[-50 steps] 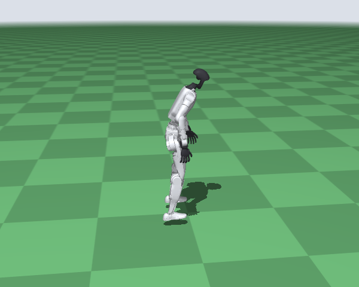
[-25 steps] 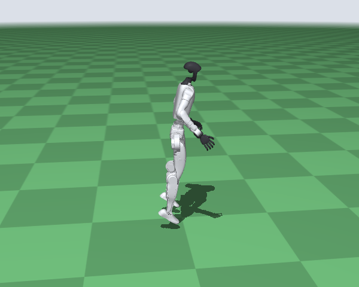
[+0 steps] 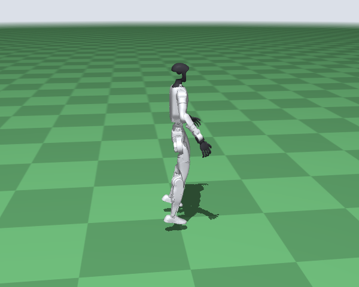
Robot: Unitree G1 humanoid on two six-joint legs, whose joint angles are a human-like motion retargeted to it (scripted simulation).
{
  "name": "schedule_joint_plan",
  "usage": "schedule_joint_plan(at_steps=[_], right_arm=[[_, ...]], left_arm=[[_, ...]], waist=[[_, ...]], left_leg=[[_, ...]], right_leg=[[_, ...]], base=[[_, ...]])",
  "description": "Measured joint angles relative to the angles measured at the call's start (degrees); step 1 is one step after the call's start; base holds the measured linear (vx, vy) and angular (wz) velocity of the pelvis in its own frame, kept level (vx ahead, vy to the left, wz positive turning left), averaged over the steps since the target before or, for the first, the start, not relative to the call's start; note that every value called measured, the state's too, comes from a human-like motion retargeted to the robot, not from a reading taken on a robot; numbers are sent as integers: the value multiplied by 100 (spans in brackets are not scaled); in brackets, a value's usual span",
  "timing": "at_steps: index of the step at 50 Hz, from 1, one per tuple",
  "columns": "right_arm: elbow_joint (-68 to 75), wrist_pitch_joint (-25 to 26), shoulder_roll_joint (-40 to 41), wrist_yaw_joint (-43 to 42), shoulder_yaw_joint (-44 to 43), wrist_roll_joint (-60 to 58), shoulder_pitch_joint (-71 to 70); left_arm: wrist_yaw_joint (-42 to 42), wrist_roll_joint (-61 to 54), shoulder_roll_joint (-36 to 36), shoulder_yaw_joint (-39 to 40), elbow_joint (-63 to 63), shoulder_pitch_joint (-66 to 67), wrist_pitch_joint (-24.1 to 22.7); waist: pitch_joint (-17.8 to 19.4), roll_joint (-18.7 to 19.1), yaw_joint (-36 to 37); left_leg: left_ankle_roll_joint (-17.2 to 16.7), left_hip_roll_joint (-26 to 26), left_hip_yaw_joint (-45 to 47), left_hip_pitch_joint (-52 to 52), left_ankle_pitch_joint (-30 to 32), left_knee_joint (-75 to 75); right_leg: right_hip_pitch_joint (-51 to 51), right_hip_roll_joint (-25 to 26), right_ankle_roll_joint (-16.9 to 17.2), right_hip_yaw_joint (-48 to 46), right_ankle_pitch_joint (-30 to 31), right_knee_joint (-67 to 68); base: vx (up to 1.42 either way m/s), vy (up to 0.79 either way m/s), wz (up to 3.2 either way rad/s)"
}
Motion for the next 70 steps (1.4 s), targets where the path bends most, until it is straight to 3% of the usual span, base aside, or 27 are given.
schedule_joint_plan(at_steps=[2,3,5,6,7,10,11,14,18,20,23,27,30,33,40,52,56,60,62,65,67,70], right_arm=[[-355,-109,-170,-266,-41,-87,-442],[-442,-176,-170,-519,-104,-135,-616],[-417,-226,64,-1032,-203,-192,-961],[-268,-237,266,-1366,-266,-159,-1116],[-126,-266,459,-1665,-324,-108,-1188],[120,-475,882,-2079,-406,101,-764],[153,-519,966,-2004,-357,70,-616],[352,-513,1095,-1493,-176,-253,-301],[732,-255,1103,-164,-209,-424,-143],[857,-166,1112,376,-354,-188,-82],[1164,-232,1142,299,-461,286,-199],[1891,-502,1294,-1025,-291,160,-564],[2144,-398,1344,-1398,-151,-366,-757],[1844,-377,1276,-1142,-63,-424,-759],[1517,-500,1271,-1027,203,-612,-767],[538,-601,878,-990,369,-654,-375],[-277,-642,579,-1035,214,-335,47],[-1124,-508,131,-729,-152,-198,541],[-1381,-410,-34,-584,-350,-262,681],[-1470,-323,-109,-642,-498,-376,662],[-1351,-359,-12,-917,-433,-255,550],[-980,-455,289,-1510,-243,187,382]], left_arm=[[48,-177,158,274,-377,-261,85],[73,-235,189,416,-494,-339,189],[168,-244,245,565,-490,-573,424],[231,-159,183,510,-375,-770,520],[294,-43,90,416,-250,-913,574],[452,579,-361,-64,76,-867,402],[464,792,-464,-116,121,-776,336],[309,1184,-796,-21,204,-464,199],[-336,978,-1150,317,180,-92,182],[-596,779,-1206,274,139,23,165],[-601,657,-1150,-170,412,-174,71],[-282,1249,-1282,-808,1591,-757,128],[-413,1880,-1511,-989,2370,-1031,414],[-526,2015,-1584,-1076,2382,-1029,469],[-320,1790,-1464,-1106,1391,-747,44],[-444,1697,-1260,-1263,564,-664,10],[-146,1155,-1097,-1290,307,-529,-100],[-56,600,-826,-1437,80,-505,-114],[-102,402,-657,-1429,-224,-520,-88],[-89,157,-384,-1355,-866,-603,-73],[33,120,-227,-1363,-1183,-717,-80],[313,205,-202,-1417,-1201,-904,20]], waist=[[459,66,-102],[778,134,-165],[1320,372,-141],[1468,501,-154],[1561,563,-196],[1390,130,-503],[1238,76,-499],[721,18,-434],[124,54,-387],[-69,55,-371],[-166,-34,-293],[-24,-87,-250],[104,-3,-352],[146,42,-487],[207,35,-448],[380,70,-417],[571,39,-428],[989,34,-468],[1337,58,-571],[2001,96,-776],[2356,126,-861],[2450,209,-898]], left_leg=[[951,111,146,-143,-2625,1171],[1548,203,144,-305,-3739,2155],[1941,1085,-27,-731,-4856,3931],[1942,1333,-134,-1033,-4974,4502],[1942,1416,-183,-1262,-5019,4878],[1764,483,37,-1234,-4493,4177],[1592,415,46,-1140,-4222,3687],[1122,298,89,-802,-3182,1890],[441,232,143,-199,-1959,-662],[220,221,204,-64,-1751,-1330],[136,166,377,-17,-1426,-1909],[205,116,462,-85,-1502,-1885],[147,154,448,-143,-1503,-1692],[161,141,383,-199,-1448,-1645],[187,153,543,-175,-1513,-1615],[200,147,585,-287,-1560,-1493],[192,126,591,-398,-1438,-1618],[241,111,598,-634,-1357,-1666],[424,82,527,-824,-1554,-1517],[978,32,283,-1452,-2161,-448],[1420,61,112,-2306,-2670,1127],[1849,135,-63,-3718,-3568,3527]], right_leg=[[-309,253,-766,-171,-2443,1362],[-639,489,-1208,-280,-3628,2704],[-1252,1415,-2062,-661,-4559,4683],[-1530,1589,-2110,-926,-4528,5118],[-1722,1609,-2055,-1122,-4500,5403],[-1583,611,-1222,-1093,-4434,4921],[-1473,543,-1067,-1029,-4201,4411],[-1163,396,-716,-895,-3152,2602],[-712,196,-316,-1040,-1736,276],[-635,125,-134,-1184,-1360,-281],[-717,25,21,-1267,-1279,-609],[-841,-22,9,-1247,-1425,-533],[-841,-2,73,-1258,-1368,-439],[-875,-8,119,-1273,-1352,-385],[-993,20,160,-1078,-1429,-237],[-1082,19,179,-966,-1391,-233],[-1236,1,228,-971,-1299,-277],[-1465,-24,177,-999,-1209,-337],[-1637,-23,-18,-964,-1316,-205],[-2137,55,-447,-821,-1880,719],[-2825,219,-693,-790,-2563,2109],[-4094,456,-956,-872,-3597,4368]], base=[[-28,2,7],[-28,-19,-9],[-23,-49,-39],[-17,-26,-15],[-12,20,43],[-2,30,85],[3,8,32],[0,-1,-17],[-6,-2,-22],[-10,-1,-18],[-14,-2,-21],[-14,-2,-13],[-9,0,6],[-4,0,8],[-1,0,-20],[0,0,-2],[-2,0,0],[-13,0,4],[-22,2,21],[-27,3,32],[-25,4,30],[-12,2,17]])
